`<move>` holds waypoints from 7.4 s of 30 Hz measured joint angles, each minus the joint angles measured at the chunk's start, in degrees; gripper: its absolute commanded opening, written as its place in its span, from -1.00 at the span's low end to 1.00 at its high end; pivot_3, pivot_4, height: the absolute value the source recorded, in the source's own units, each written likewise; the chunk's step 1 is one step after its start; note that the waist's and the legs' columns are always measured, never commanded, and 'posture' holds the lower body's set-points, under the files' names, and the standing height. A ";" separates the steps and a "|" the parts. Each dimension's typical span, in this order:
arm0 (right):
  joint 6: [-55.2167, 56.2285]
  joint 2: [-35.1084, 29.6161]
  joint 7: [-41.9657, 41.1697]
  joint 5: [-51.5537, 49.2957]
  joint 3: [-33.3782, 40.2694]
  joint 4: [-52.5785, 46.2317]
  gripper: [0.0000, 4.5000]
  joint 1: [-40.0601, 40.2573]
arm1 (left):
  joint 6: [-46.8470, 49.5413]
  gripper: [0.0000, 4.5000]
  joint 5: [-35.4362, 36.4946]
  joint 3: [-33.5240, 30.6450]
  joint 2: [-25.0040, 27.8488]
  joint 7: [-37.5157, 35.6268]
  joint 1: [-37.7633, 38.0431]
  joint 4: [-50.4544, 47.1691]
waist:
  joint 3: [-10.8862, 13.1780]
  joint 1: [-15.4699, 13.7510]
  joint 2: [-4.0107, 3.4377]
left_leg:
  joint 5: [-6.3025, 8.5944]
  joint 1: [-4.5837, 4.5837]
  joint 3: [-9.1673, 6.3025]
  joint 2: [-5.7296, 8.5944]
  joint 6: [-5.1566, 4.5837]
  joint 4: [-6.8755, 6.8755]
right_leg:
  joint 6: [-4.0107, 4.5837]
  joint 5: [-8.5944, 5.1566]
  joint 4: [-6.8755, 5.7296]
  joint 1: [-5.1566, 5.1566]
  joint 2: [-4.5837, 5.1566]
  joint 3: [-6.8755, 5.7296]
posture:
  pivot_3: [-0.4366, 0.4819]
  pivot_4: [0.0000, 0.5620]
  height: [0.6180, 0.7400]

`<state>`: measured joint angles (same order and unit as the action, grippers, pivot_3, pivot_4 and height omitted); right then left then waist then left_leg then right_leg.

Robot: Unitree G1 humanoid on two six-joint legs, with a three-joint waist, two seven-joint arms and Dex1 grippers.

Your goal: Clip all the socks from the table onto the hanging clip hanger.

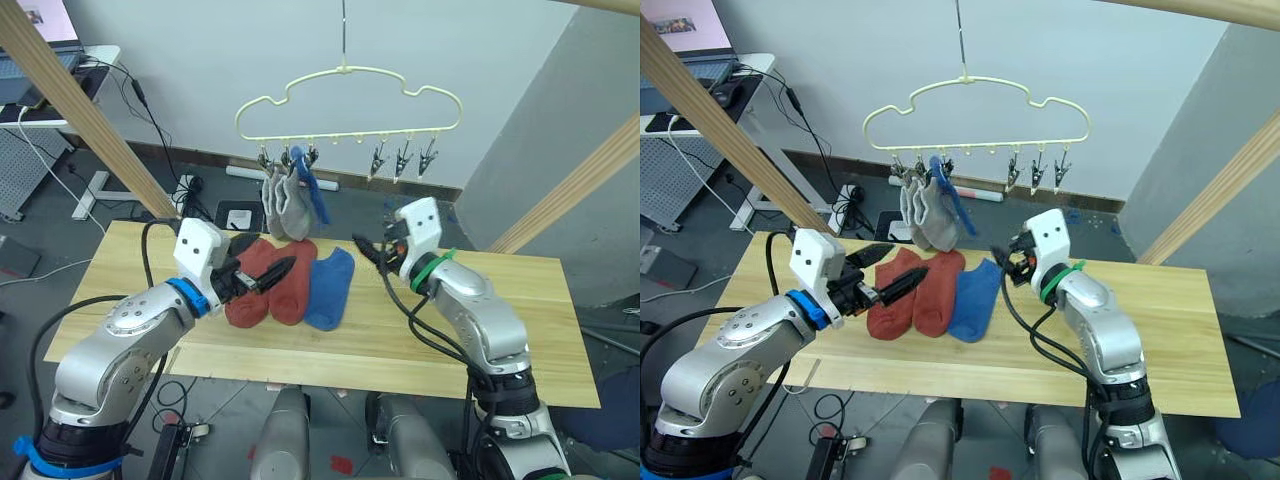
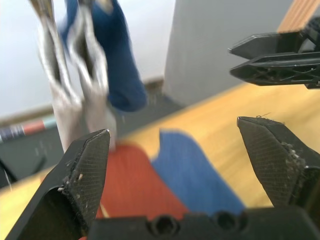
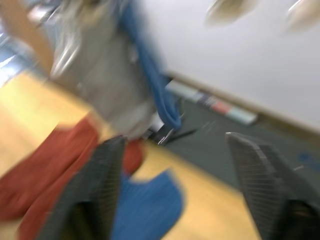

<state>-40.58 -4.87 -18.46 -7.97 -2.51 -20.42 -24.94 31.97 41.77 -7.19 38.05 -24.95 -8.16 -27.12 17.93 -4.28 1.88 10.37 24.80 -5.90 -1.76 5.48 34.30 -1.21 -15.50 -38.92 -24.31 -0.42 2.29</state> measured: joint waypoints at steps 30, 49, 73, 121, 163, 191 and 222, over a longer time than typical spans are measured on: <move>3.05 8.26 14.78 -0.21 3.12 8.97 -0.17 -12.52 | 2.83 1.00 0.60 1.94 -6.74 0.11 -4.08 -6.49 | -0.01 -0.01 0.00 | -0.01 -0.02 0.02 0.03 -0.02 0.04 | 0.07 0.06 -0.07 0.02 -0.12 -0.11 | 0.49 0.03 1.00; 9.30 9.51 15.03 -0.14 3.23 17.55 -0.17 -17.17 | 2.72 1.00 0.88 0.17 -8.32 1.11 -5.76 -6.58 | 0.00 -0.15 0.00 | -0.01 -0.02 0.01 0.02 -0.03 0.03 | 0.19 0.13 -0.07 0.02 -0.24 -0.12 | 0.53 0.05 1.00; 10.12 9.04 15.63 -0.05 3.23 18.11 -0.17 -17.51 | 2.23 1.00 3.01 0.06 -9.27 0.87 -6.79 -6.60 | 0.00 -0.18 0.00 | -0.01 -0.02 0.01 0.02 -0.03 0.03 | 0.24 0.15 -0.08 0.02 -0.24 -0.12 | 0.52 0.03 1.00; 0.89 3.21 12.98 -4.56 3.65 11.51 -1.00 -16.84 | -16.31 0.74 -38.34 23.36 -23.78 -7.54 -20.22 52.28 | -0.04 1.41 -0.15 | -0.06 -0.06 0.11 0.08 -0.16 0.11 | -0.01 0.05 -0.15 0.12 -0.24 -0.11 | 0.31 0.15 1.00; -1.44 -1.79 11.04 -7.28 3.75 9.42 -1.00 -16.24 | -12.81 0.99 -41.81 22.95 -29.00 -6.65 -13.91 39.42 | -0.04 1.36 -0.15 | -0.06 -0.01 0.03 0.12 -0.17 0.18 | -0.06 0.04 -0.09 0.16 -0.21 -0.17 | 0.28 0.10 1.00; -1.57 -1.92 11.05 -7.28 3.75 9.35 -1.00 -16.31 | -11.53 -0.48 -49.88 27.74 -27.52 -7.24 -16.68 44.78 | -0.12 1.50 -0.22 | -0.07 -0.04 0.02 0.12 -0.17 0.20 | -0.08 0.06 -0.09 0.21 -0.21 -0.17 | 0.27 0.10 1.00; -33.84 5.25 20.36 -30.62 27.40 8.28 -1.00 -26.00 | -26.42 -1.00 -32.42 13.67 -33.60 -9.46 -15.01 33.16 | -0.11 1.49 -0.24 | -0.06 0.05 0.04 0.14 -0.23 0.20 | -0.07 0.06 -0.05 0.18 -0.16 -0.23 | 0.27 0.10 1.00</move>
<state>-74.42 0.37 1.89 -38.59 24.89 -12.13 -50.94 5.55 9.34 6.49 4.45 -34.41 -23.17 6.04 17.82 -2.79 1.64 10.31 24.85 -5.86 -1.62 5.25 34.50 -1.29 -15.44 -38.97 -24.13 -0.58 2.06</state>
